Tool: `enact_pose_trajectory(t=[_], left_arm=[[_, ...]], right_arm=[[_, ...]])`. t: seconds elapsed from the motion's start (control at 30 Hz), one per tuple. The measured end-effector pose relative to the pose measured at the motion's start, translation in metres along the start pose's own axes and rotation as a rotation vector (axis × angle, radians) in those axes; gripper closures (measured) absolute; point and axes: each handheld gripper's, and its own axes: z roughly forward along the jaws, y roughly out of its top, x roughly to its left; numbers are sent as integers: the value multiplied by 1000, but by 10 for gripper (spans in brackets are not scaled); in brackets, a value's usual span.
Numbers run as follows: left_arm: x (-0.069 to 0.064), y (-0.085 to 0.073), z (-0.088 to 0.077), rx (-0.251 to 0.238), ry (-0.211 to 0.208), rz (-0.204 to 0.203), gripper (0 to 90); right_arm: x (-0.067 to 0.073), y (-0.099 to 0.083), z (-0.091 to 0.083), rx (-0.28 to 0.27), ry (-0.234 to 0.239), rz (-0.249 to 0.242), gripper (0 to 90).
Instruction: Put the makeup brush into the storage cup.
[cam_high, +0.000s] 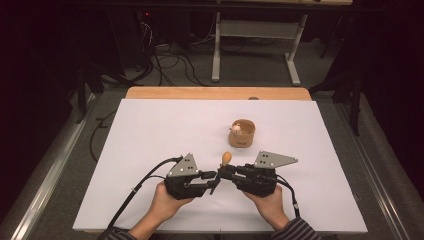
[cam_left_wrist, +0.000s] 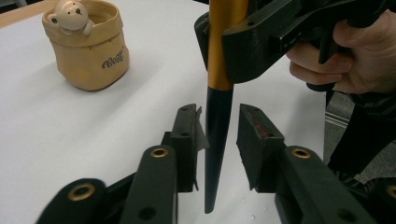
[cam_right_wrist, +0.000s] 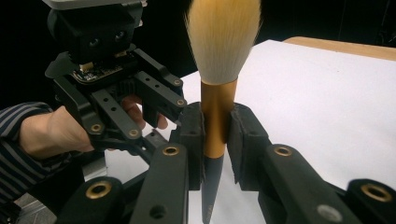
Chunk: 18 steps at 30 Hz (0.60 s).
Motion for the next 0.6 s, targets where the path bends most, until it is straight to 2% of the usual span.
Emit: enact_pose_trajectory(t=[0.17, 0.6], left_arm=[[0, 1, -5, -9, 11, -15, 549], [4, 5, -27, -35, 73, -23, 486]], right_arm=[[-1, 1, -2, -1, -5, -6, 791], [0, 2, -5, 7, -12, -21, 791]])
